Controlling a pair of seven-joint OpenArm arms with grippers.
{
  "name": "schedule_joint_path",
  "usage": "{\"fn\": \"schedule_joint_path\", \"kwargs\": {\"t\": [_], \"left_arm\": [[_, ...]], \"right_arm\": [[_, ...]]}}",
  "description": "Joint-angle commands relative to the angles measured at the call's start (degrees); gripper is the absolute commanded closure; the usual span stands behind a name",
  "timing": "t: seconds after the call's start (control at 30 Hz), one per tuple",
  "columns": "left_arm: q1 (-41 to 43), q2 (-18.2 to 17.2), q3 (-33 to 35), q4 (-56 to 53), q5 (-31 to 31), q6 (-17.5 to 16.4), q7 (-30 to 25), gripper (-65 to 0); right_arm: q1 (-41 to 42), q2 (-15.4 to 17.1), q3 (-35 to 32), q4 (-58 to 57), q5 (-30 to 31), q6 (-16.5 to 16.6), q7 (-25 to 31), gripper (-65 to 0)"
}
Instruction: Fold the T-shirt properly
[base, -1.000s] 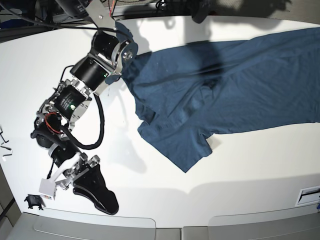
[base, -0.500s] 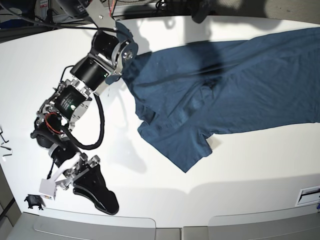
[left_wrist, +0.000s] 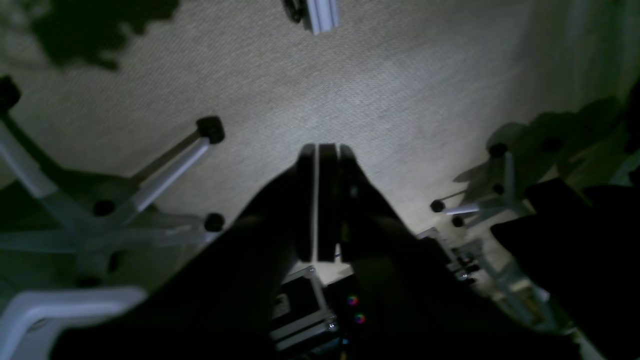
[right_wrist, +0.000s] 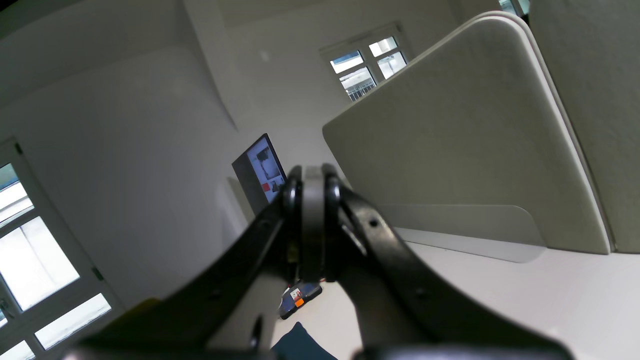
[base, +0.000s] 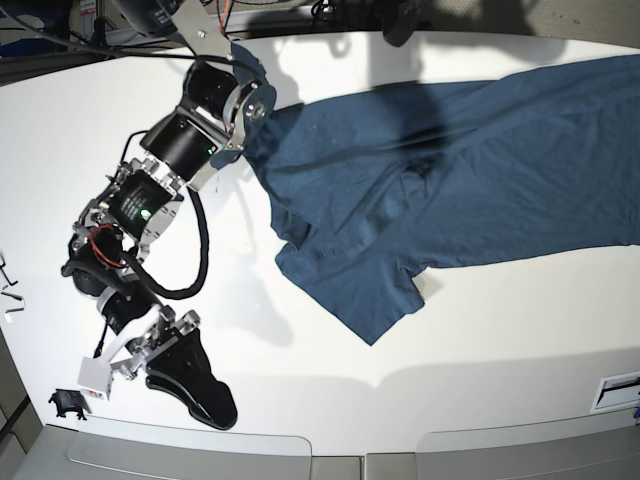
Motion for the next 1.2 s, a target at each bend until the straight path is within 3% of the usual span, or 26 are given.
{"fn": "schedule_joint_path", "kwargs": {"t": [0.0,0.27,0.6,0.7,1.17], "left_arm": [[-0.37,0.26,0.22,-2.12,0.20,-0.68,0.26,0.0],[-13.14,6.40,0.20,-16.50,0.20,-0.09,1.62,0.0],[-19.21,15.50,0.22,-17.84,0.20,-0.28,4.11,0.0],[-19.45,17.29,0.20,-17.84,0.20,-2.73,3.76,0.0],[-21.07,17.59,0.20,-17.68,0.22,-10.64,2.84,0.0]], "right_arm": [[1.86,0.13,-0.24,0.79,1.44,0.14,1.30,0.0],[1.86,0.13,-0.24,0.79,1.44,0.14,1.30,0.0],[1.86,-0.15,-0.24,0.79,1.44,0.14,1.30,0.0],[1.84,-0.15,-0.24,0.79,1.44,0.14,1.30,0.0],[1.55,-0.17,-0.24,0.79,1.44,0.14,1.30,0.0]]}}
